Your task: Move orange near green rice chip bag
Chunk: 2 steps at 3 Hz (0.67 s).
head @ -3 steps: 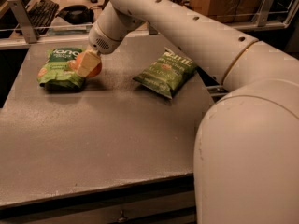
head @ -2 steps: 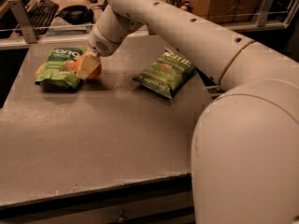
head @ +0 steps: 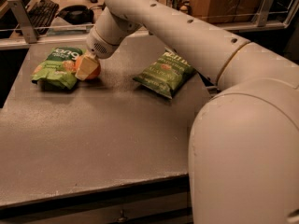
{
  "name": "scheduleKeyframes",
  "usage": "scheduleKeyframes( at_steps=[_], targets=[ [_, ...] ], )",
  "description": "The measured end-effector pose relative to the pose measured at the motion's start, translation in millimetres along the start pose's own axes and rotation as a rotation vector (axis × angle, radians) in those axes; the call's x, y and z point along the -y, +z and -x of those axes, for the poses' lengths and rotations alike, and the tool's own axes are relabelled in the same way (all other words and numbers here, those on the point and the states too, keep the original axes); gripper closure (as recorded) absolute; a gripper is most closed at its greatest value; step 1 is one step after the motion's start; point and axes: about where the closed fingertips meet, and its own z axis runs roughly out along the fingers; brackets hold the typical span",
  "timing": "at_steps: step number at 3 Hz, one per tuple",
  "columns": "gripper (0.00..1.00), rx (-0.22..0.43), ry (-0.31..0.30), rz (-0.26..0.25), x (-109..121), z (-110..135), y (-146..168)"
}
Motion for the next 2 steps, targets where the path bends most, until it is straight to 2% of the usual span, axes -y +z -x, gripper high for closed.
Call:
scheduleKeyframes(
  at_steps=[1,2],
  targets=[
    [0.00,-0.007,-0.007,0.004,-2.2,2.1,1.3],
    [0.00,-0.008,-0.008,0.005,-2.8,2.5,1.5]
  ],
)
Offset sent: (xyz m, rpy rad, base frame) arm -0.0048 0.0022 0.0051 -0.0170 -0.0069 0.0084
